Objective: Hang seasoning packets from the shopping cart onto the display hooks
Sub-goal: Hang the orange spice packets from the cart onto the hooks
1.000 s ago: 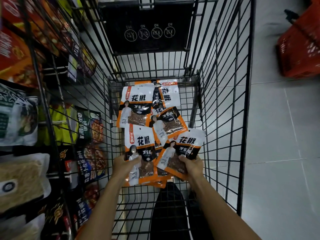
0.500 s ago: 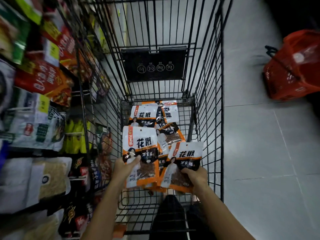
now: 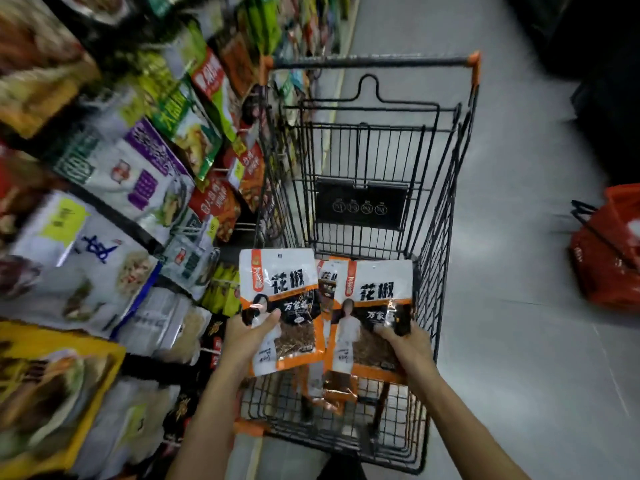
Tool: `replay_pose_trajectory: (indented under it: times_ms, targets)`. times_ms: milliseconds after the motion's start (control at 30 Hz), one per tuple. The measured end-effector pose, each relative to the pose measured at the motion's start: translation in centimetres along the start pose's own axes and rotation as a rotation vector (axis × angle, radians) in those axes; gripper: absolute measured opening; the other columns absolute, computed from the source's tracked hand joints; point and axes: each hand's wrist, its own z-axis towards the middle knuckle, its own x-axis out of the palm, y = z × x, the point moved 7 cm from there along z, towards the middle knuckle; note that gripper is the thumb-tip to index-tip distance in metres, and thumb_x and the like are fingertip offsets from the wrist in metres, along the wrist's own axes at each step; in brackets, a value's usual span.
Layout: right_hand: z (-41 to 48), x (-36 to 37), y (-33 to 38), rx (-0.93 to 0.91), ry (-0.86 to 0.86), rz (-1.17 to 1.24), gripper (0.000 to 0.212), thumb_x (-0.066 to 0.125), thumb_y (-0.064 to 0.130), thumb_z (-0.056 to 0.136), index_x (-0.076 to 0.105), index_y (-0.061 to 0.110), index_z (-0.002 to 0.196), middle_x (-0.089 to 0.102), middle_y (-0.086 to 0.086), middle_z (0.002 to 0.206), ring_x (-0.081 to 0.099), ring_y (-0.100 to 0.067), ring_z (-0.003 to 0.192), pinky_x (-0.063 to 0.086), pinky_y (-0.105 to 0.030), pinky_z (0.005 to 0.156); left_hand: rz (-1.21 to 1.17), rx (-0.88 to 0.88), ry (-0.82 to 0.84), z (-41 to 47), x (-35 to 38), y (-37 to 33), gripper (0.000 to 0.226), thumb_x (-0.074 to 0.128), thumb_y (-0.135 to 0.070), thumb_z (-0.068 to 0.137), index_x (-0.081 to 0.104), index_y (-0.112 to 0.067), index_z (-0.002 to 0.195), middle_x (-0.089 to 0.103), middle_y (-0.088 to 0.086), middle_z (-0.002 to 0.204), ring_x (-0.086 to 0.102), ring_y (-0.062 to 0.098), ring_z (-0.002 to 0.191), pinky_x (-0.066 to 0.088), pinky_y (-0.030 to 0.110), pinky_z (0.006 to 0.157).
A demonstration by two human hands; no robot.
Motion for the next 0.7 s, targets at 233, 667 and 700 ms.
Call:
replay_pose_trajectory:
  times_ms: [233,667,700]
  targets:
    - [-3.9,0.8,8.9,-0.294,0.285,-0.093,0.010,0.072,0.027,0.083,0.066,0.019,0.080,0.072,-0.004,0.083,0.067,-0.011,0.072,0.051,-0.021,0.060,-0.184,0.192,-0.249,-11.4,-8.4,-4.6,0.057,0.075,-0.053,0.064,0.055,-0.019,0.105,0.060,0.004,0.103,0.058,0.024,0.107,0.046,0.043,0.096]
    - [-22.5,11.0,18.8,-0.657,0.910,-0.086,0.033,0.075,0.042,0.071,0.068,0.016,0.091,0.073,0.012,0.084,0.067,-0.001,0.082,0.051,-0.020,0.075,-0.356,0.387,-0.732,-36.3,-23.8,-2.6,0.079,0.076,-0.049,0.058,0.055,-0.017,0.126,0.063,0.005,0.121,0.059,0.025,0.112,0.046,0.050,0.099]
    - [-24.4,12.0,18.9,-0.667,0.964,-0.096,0.052,0.075,0.049,0.070,0.066,0.012,0.106,0.072,0.003,0.103,0.065,-0.012,0.100,0.051,-0.033,0.090,-0.370,0.388,-0.780,-38.2,-24.9,-1.8,0.076,0.076,-0.047,0.057,0.058,-0.015,0.123,0.065,0.005,0.117,0.061,0.025,0.108,0.046,0.050,0.098]
